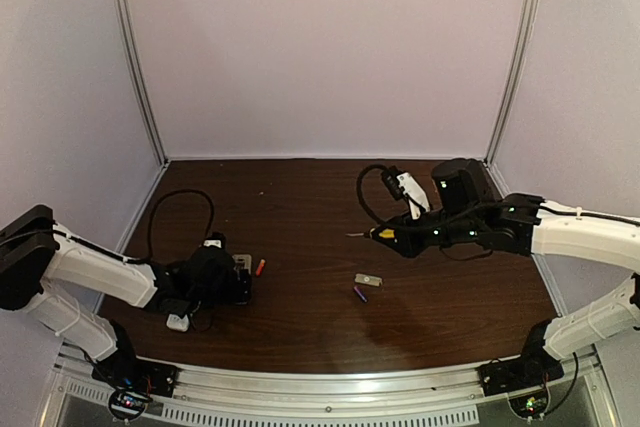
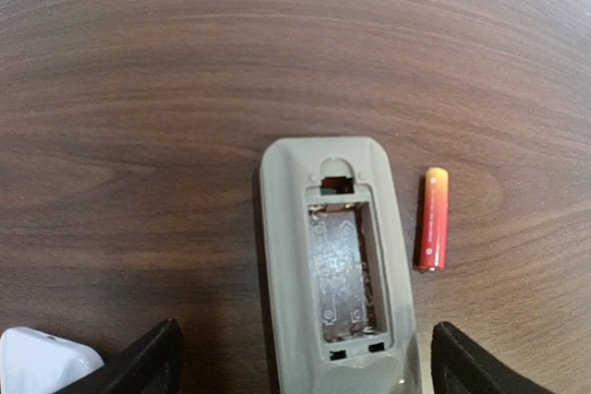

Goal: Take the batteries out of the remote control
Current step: Place the remote control without batteries at the center of the board, then pass from the right arm to the left

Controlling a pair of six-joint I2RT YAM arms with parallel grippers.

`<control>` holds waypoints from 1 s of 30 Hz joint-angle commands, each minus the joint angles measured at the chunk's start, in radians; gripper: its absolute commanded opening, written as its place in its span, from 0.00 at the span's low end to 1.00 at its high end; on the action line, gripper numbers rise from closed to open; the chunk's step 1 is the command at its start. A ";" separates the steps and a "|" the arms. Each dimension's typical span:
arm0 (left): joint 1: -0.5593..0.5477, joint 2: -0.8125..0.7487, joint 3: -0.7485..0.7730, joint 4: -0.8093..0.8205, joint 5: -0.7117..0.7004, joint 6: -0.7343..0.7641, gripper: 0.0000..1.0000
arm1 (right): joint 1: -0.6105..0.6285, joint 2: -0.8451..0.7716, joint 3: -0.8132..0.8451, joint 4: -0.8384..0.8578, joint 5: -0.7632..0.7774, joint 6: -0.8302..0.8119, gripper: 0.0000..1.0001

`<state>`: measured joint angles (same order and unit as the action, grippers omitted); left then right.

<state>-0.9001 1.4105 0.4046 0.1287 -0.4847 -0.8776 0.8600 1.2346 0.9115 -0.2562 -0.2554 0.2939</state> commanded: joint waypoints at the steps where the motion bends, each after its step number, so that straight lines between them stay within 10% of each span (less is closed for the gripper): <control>1: 0.007 -0.018 0.039 -0.036 -0.003 0.001 0.96 | 0.008 0.005 -0.002 0.035 0.029 -0.035 0.00; 17: 0.004 -0.226 0.250 -0.067 0.301 0.686 0.89 | 0.003 0.010 0.032 -0.028 0.004 -0.123 0.00; 30: -0.063 -0.030 0.485 0.006 0.726 1.266 0.75 | -0.008 0.042 0.101 -0.028 -0.227 -0.104 0.00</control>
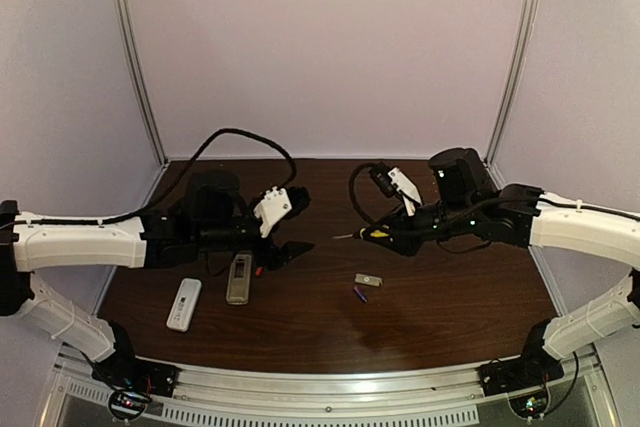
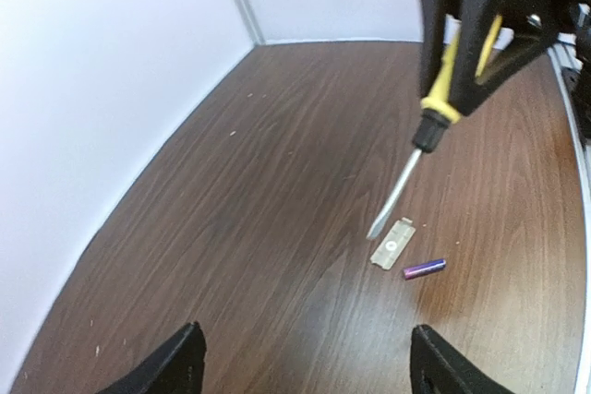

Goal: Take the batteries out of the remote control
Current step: Pass from the right arm to the left

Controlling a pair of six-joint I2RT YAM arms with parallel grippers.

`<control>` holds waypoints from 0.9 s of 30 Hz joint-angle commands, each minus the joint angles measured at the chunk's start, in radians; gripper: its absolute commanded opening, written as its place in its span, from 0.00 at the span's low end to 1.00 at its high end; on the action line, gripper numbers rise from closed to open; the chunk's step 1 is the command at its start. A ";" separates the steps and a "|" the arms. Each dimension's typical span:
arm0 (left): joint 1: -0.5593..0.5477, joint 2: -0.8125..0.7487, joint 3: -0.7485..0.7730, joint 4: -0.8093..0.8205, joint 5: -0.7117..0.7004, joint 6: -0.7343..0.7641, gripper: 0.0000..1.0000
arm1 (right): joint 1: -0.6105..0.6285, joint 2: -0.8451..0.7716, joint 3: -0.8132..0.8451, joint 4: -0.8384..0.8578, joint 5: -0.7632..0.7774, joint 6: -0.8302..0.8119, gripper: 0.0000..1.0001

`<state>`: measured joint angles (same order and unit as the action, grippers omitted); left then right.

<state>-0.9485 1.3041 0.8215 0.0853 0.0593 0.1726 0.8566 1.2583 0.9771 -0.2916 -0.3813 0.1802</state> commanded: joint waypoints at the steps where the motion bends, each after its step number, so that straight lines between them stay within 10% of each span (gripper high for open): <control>1: -0.018 0.098 0.088 0.057 0.201 0.232 0.73 | -0.005 0.024 0.039 0.007 -0.114 0.016 0.00; 27: -0.049 0.245 0.197 0.125 0.328 0.287 0.32 | -0.005 0.034 0.064 0.058 -0.179 0.137 0.00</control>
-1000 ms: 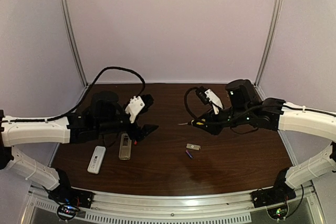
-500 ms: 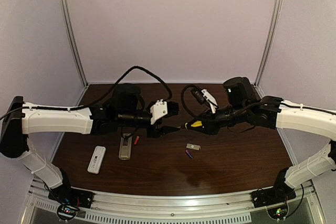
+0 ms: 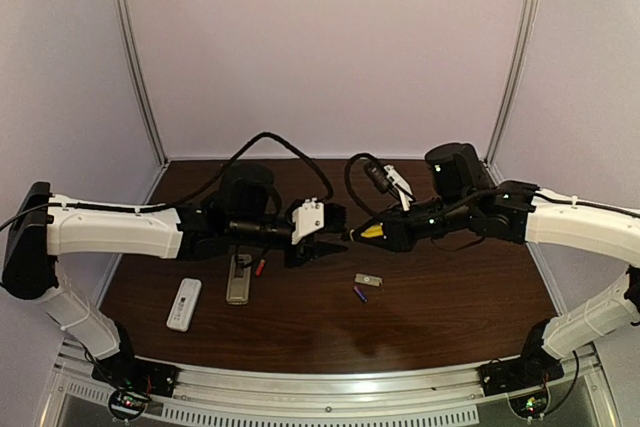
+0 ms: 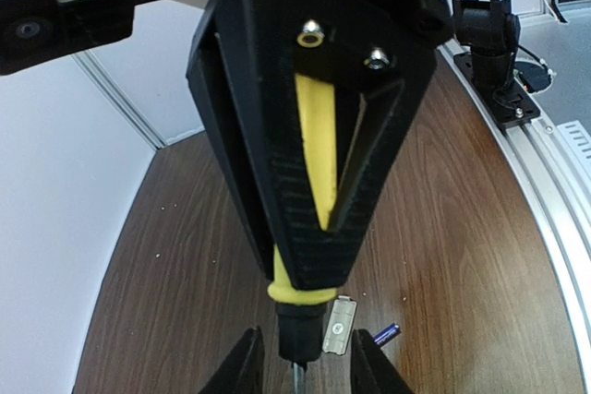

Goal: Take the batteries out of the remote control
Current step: Pass from the right arm to the left

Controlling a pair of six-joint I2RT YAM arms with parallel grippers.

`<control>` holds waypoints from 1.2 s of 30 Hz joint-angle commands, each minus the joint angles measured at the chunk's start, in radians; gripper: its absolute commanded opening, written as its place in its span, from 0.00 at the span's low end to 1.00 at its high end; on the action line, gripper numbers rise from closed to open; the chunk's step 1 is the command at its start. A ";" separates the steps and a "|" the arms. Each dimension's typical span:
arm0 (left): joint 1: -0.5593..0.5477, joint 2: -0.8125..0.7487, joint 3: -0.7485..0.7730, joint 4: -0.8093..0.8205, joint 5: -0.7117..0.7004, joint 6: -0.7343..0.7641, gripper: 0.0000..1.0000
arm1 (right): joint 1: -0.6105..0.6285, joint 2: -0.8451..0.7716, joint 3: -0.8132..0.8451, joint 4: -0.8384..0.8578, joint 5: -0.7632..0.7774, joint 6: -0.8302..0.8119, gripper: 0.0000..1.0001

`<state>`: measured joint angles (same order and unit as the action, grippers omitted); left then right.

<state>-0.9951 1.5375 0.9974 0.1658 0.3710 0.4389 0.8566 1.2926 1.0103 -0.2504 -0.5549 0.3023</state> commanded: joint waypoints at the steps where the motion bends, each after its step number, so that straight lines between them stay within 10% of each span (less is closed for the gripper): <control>1: -0.003 0.013 0.021 0.045 0.014 0.022 0.30 | -0.005 -0.001 0.031 0.017 -0.006 0.019 0.00; 10: -0.003 0.018 0.018 0.047 -0.004 0.021 0.00 | -0.005 0.004 0.039 0.015 -0.027 0.033 0.00; 19: -0.006 0.010 0.017 0.032 -0.010 0.026 0.00 | -0.004 0.010 0.041 0.021 -0.032 0.046 0.00; 24: -0.010 0.003 0.011 0.019 -0.014 0.023 0.00 | -0.004 0.015 0.037 0.012 -0.024 0.062 0.30; 36: -0.013 -0.017 -0.020 0.012 -0.034 0.004 0.00 | -0.005 0.005 0.037 -0.018 0.018 0.067 0.65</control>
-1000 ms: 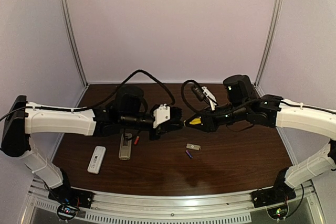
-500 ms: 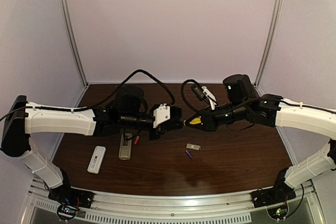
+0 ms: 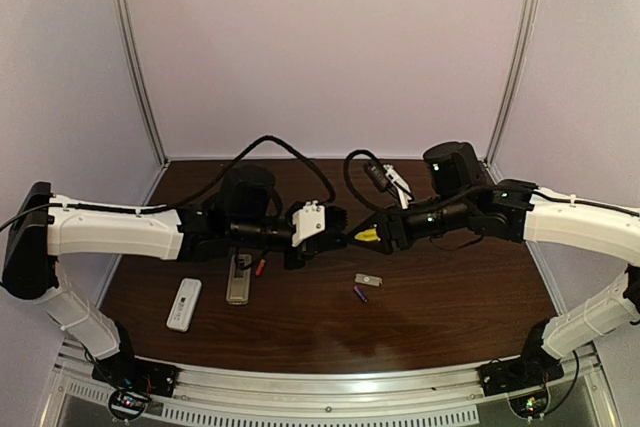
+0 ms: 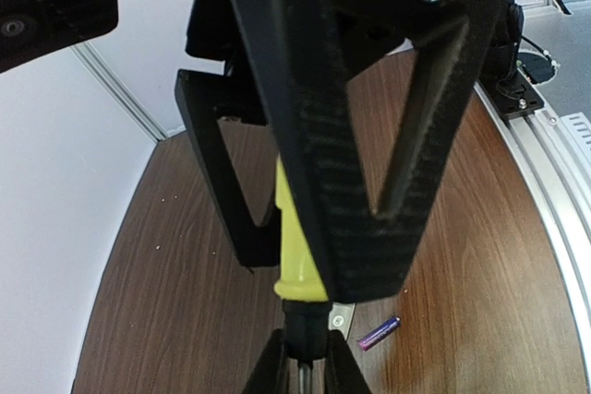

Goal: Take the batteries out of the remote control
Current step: Pass from the right arm to the left, then place the screwdriver at the center of the board.

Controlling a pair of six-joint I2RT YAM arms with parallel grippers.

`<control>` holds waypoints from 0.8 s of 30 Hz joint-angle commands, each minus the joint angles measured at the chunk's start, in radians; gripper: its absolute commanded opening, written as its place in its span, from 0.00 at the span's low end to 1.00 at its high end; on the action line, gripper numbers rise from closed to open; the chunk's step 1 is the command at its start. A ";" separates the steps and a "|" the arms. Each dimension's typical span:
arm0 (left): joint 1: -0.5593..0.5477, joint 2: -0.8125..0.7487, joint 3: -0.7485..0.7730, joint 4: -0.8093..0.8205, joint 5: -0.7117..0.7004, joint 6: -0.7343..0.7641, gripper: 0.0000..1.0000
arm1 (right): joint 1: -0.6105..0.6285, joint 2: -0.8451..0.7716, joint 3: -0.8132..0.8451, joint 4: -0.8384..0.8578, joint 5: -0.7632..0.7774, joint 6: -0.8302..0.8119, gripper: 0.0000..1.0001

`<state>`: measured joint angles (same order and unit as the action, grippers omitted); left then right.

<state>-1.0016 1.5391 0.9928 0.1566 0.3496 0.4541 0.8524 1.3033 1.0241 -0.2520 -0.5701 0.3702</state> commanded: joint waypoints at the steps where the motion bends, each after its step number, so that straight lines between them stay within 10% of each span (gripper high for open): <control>1: -0.005 -0.019 -0.019 0.021 -0.015 -0.011 0.00 | 0.000 -0.010 0.024 -0.023 0.045 -0.002 0.67; 8: -0.005 -0.023 -0.072 0.032 -0.040 -0.009 0.00 | -0.001 -0.061 -0.009 -0.072 0.161 0.008 0.94; 24: 0.104 0.071 -0.122 0.000 0.031 0.057 0.00 | -0.001 -0.223 -0.093 -0.190 0.412 0.017 0.95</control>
<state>-0.9348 1.5665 0.8780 0.1528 0.3435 0.4797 0.8524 1.1229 0.9646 -0.4057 -0.2428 0.3744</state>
